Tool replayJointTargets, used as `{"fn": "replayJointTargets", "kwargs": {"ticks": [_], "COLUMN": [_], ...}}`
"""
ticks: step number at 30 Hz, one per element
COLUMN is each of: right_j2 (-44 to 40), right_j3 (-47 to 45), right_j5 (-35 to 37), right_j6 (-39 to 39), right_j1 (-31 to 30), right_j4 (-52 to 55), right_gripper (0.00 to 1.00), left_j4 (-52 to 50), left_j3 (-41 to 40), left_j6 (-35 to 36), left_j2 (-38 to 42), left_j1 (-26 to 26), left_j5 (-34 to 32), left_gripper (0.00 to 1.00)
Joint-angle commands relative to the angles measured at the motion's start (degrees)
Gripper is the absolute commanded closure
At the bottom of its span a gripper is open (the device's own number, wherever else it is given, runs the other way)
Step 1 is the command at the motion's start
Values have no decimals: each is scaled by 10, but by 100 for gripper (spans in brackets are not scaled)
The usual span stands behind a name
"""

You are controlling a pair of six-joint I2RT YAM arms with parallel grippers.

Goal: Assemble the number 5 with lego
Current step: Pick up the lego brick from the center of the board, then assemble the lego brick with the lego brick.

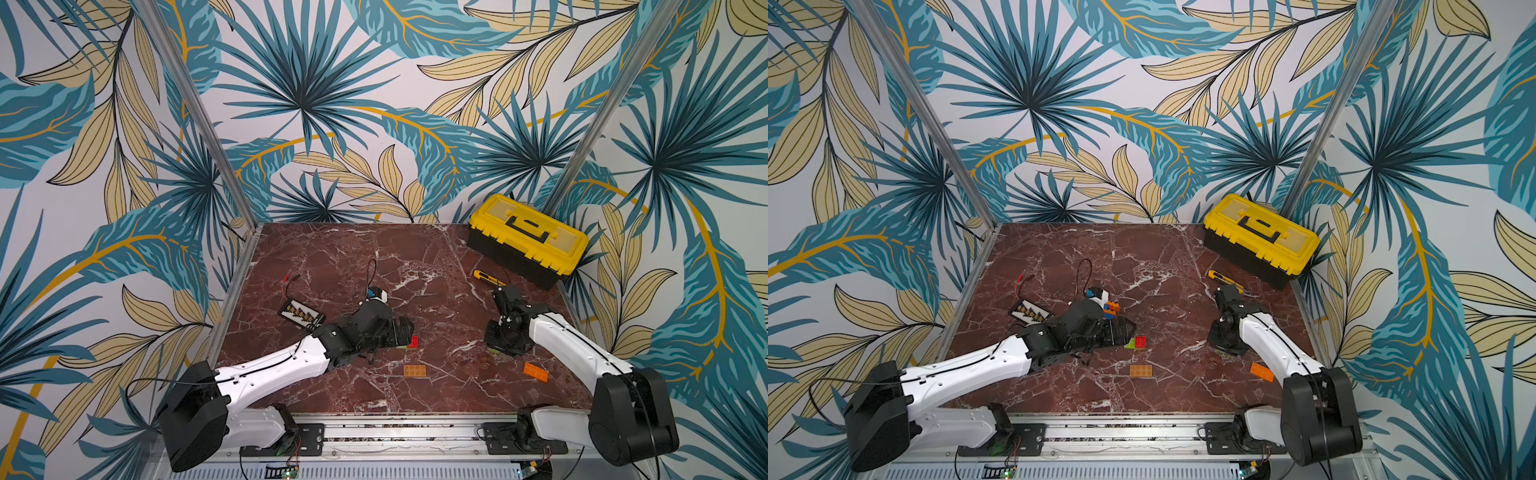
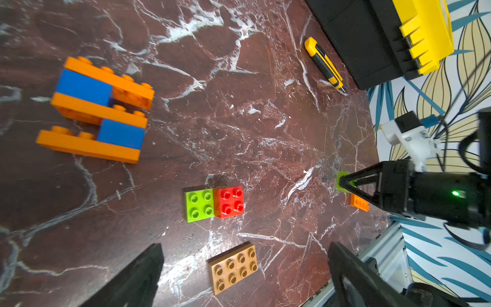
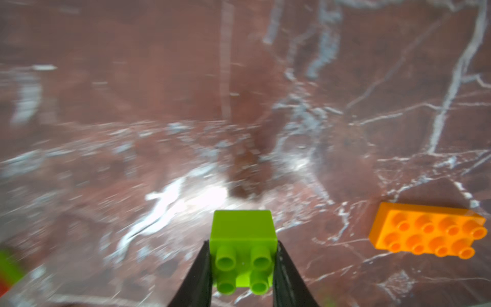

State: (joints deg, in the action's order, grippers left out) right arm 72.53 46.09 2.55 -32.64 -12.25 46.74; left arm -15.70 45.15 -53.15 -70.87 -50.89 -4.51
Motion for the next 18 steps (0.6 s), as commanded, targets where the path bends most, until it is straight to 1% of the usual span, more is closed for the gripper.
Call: {"fn": "replayJointTargets", "kwargs": {"ticks": [1, 4, 6, 10, 13, 18], "right_j2": [-14, 1, 20, 75, 117, 176], "right_j3": [21, 40, 55, 93, 116, 152], "right_j5": [-15, -12, -5, 4, 17, 18], "right_j6": [-47, -84, -109, -157, -180, -204], "right_j1": [-65, -143, -198, -303, -363, -421], "right_j4": [36, 37, 29, 0, -14, -40], "right_gripper": [74, 74, 74, 74, 74, 75], "left_j4": [-36, -38, -41, -54, -77, -131], "left_j3": [-32, -71, -95, -141, -156, -172], "left_j6": [-25, -52, -65, -86, -92, -129], "left_j2": [41, 83, 113, 174, 208, 247], "left_j1": [5, 12, 23, 53, 64, 68], "left_j5": [-67, -106, -112, -105, -109, -136], "left_gripper": [0, 0, 0, 0, 0, 0]}}
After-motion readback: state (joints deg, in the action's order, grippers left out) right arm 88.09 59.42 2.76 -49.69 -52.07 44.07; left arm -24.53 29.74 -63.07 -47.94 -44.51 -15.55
